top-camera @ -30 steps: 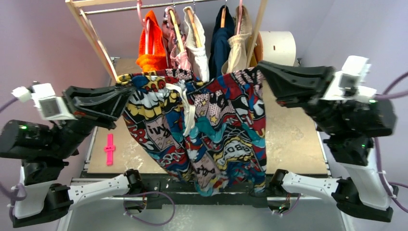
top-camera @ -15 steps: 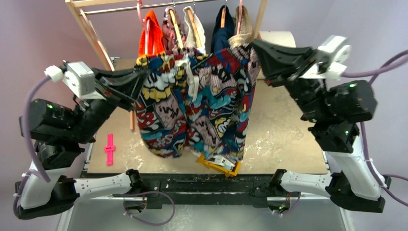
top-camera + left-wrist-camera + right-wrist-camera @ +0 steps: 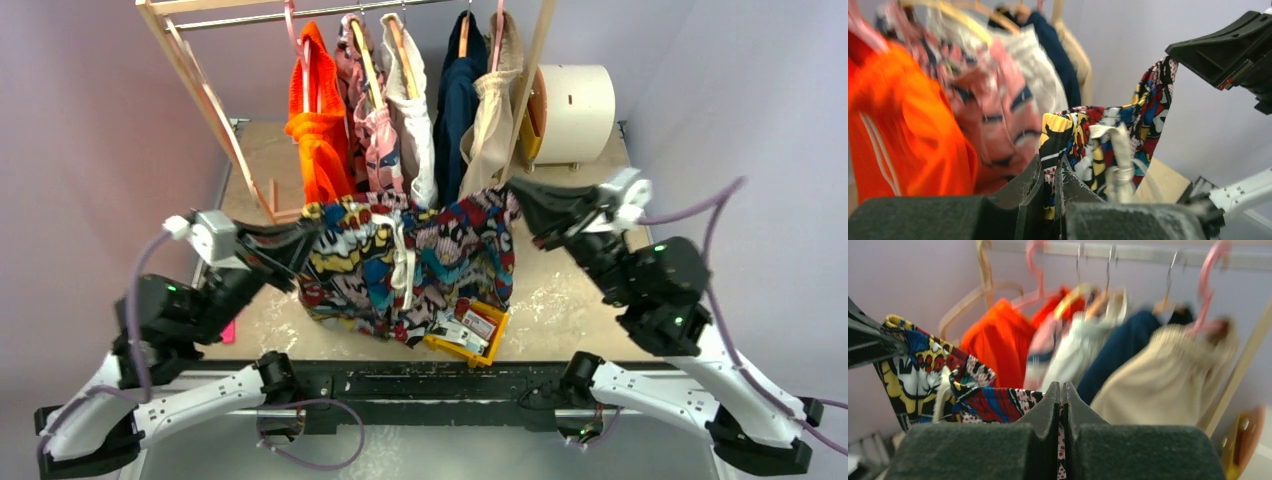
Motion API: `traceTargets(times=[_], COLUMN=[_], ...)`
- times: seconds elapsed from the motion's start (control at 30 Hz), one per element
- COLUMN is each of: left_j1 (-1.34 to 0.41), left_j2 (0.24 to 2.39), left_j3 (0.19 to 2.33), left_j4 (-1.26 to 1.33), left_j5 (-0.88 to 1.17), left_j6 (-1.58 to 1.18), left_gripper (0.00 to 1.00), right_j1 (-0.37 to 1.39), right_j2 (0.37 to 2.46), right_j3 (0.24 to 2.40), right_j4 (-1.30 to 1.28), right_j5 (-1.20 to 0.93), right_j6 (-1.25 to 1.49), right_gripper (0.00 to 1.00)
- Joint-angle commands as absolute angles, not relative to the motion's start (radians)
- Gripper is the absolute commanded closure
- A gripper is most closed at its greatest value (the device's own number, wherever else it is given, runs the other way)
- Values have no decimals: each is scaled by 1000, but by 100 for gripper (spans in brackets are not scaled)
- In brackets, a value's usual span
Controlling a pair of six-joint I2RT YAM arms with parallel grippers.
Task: Place the shorts on the hanger
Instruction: Adjust the shorts at the center of the board.
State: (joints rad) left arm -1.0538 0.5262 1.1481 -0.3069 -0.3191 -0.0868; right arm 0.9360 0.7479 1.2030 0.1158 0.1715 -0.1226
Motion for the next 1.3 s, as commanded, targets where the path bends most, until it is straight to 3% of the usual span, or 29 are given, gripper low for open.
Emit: traceTargets(times=[0.0, 0.43, 0.6, 0.8, 1.03, 1.13, 1.27], left_j1=[-1049, -1049, -1049, -1048, -1049, -1049, -1049], left_j2=[392, 129, 182, 290, 340, 332, 296], left_j3=[866, 430, 374, 321, 325, 354, 438], left_j4=[-261, -214, -179, -91, -140, -205, -251], left_j5=[-356, -438, -396, -284, -271, -291, -337], left_j6=[-335, -780, -819, -856, -886, -882, -805], left_gripper=[100, 100, 100, 88, 83, 86, 100], right_j1=[933, 933, 934, 934, 934, 934, 933], right_j2=[649, 418, 406, 382, 371, 378, 371], right_j3=[1002, 606, 560, 522, 540, 567, 584], right_j4=[122, 28, 26, -1, -121, -181, -132], right_j5=[224, 223, 135, -18, -157, -150, -114], right_j6=[98, 466, 499, 540, 561, 558, 540], right_gripper=[100, 100, 100, 100, 100, 100, 100])
